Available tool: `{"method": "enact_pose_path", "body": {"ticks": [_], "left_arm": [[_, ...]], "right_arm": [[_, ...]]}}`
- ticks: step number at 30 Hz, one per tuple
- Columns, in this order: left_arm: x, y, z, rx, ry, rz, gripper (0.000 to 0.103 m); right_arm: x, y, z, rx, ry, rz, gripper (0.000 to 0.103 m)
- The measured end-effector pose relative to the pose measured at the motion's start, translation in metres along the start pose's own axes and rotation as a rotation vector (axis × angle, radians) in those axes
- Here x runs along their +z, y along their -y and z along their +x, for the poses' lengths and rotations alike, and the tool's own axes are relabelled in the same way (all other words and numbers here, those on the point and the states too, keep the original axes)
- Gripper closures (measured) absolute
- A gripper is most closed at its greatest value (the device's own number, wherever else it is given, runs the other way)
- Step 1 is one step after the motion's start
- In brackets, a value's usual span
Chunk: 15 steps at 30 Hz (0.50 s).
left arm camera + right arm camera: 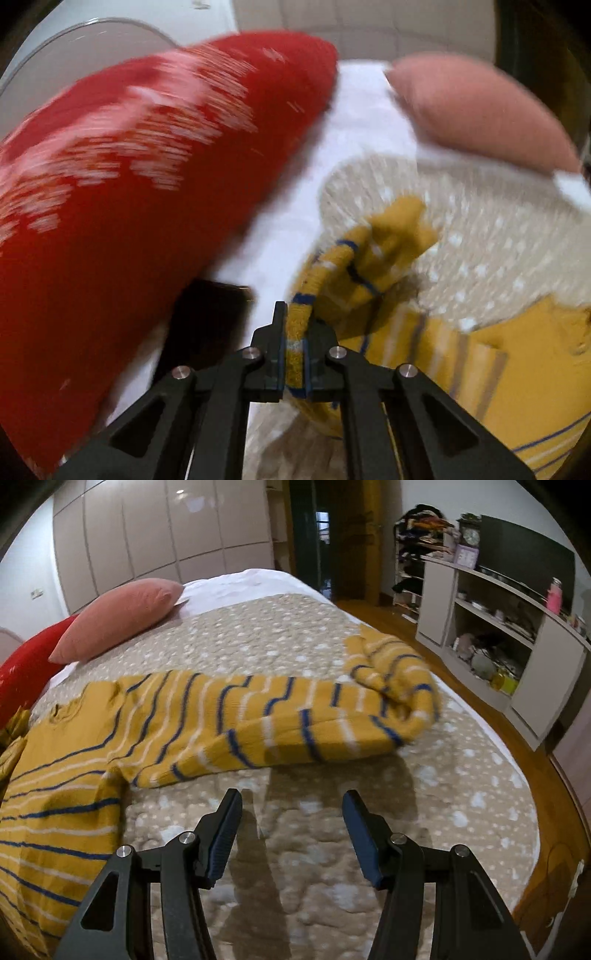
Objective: Fold small clothes
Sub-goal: 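Grasp the other sleeve cuff with the left gripper, then fold the held sleeve across the body and open the left gripper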
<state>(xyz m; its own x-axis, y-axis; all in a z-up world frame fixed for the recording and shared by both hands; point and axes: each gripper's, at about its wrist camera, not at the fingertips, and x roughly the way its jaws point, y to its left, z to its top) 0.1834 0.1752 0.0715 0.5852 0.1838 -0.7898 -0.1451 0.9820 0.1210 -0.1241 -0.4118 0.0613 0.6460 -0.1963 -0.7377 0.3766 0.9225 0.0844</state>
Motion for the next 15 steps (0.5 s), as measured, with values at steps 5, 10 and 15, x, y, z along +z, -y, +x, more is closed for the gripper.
{"method": "enact_pose_path", "body": {"ticks": [5, 10, 15], "left_arm": [[-0.028, -0.058, -0.093, 0.036, 0.121, -0.122, 0.098], [-0.083, -0.111, -0.151, 0.152, 0.169, -0.234, 0.097], [-0.147, -0.143, -0.147, 0.216, 0.053, -0.309, 0.095]], "right_arm": [[-0.002, -0.007, -0.012, 0.015, 0.037, -0.026, 0.042], [-0.008, 0.003, -0.021, 0.041, 0.048, 0.008, 0.042], [-0.016, 0.022, -0.028, 0.055, 0.040, 0.061, 0.042]]}}
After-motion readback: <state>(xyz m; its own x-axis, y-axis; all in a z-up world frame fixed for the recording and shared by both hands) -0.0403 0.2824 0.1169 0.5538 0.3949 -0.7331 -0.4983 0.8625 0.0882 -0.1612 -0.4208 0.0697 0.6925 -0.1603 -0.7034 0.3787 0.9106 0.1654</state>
